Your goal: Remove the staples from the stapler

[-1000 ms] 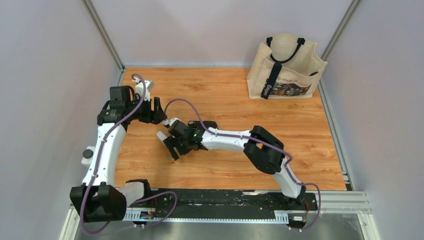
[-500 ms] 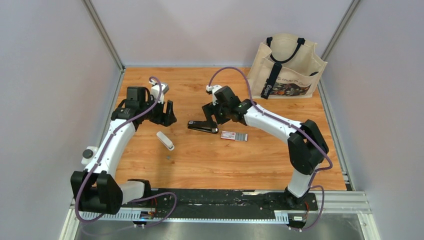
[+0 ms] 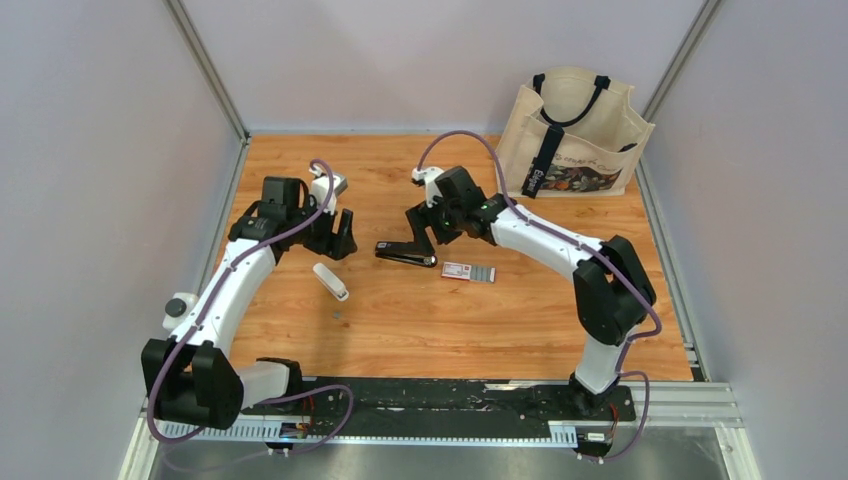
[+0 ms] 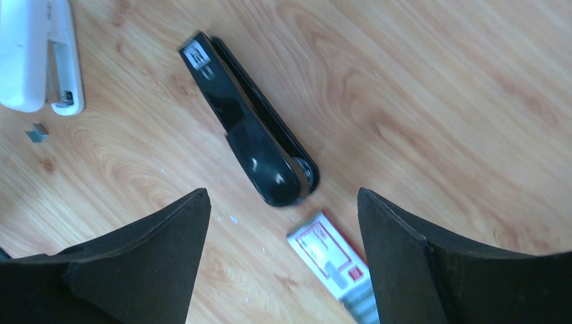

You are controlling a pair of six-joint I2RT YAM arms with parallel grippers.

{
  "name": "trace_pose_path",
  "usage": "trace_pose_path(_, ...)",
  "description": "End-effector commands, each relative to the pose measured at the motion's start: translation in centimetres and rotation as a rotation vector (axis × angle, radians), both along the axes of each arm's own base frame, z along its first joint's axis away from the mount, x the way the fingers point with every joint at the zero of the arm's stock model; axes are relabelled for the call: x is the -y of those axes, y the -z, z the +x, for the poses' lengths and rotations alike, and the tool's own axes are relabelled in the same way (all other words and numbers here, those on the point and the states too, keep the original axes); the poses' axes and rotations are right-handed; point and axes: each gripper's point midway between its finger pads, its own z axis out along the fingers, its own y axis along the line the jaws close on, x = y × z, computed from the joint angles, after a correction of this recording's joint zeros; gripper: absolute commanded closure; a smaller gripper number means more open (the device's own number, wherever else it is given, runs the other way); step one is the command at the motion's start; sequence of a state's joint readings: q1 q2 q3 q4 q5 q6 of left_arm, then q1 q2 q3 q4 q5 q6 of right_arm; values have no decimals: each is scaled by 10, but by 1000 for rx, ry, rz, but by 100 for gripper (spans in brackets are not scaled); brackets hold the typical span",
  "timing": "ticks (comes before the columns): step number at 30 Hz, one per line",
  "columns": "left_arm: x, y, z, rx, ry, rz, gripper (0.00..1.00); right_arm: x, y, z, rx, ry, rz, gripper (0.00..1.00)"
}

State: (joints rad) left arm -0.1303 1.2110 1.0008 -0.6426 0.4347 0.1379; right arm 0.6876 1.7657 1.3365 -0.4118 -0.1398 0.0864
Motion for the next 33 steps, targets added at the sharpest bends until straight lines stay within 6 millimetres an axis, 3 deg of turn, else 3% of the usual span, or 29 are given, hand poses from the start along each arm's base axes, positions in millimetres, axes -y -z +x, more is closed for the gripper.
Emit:
trace_pose_path(1, 2, 0, -5, 1, 25, -3, 22, -30, -7, 7, 96, -167, -74, 17)
trace_pose_path(8, 0, -2, -10, -21, 31, -16, 21, -38, 24, 12, 95, -222, -195, 19)
trace_pose_path(16, -4, -5, -11, -18, 30, -21, 21, -42, 40, 10, 65, -255, -230, 21)
trace_pose_path(25, -7, 0, -14, -50, 22, 1, 21, -51, 52, -1, 23, -240, -227, 50)
trace_pose_path(28, -7, 0, -14, -61, 24, 7, 22, -56, 54, -4, 28, -239, -227, 68)
trace_pose_path(29, -7, -1, -14, -56, 23, 12, 22, -56, 55, -5, 25, -240, -226, 79)
trace_pose_path(33, -8, 0, -12, -47, 22, 24, 22, -64, 52, -11, 28, -232, -201, 91)
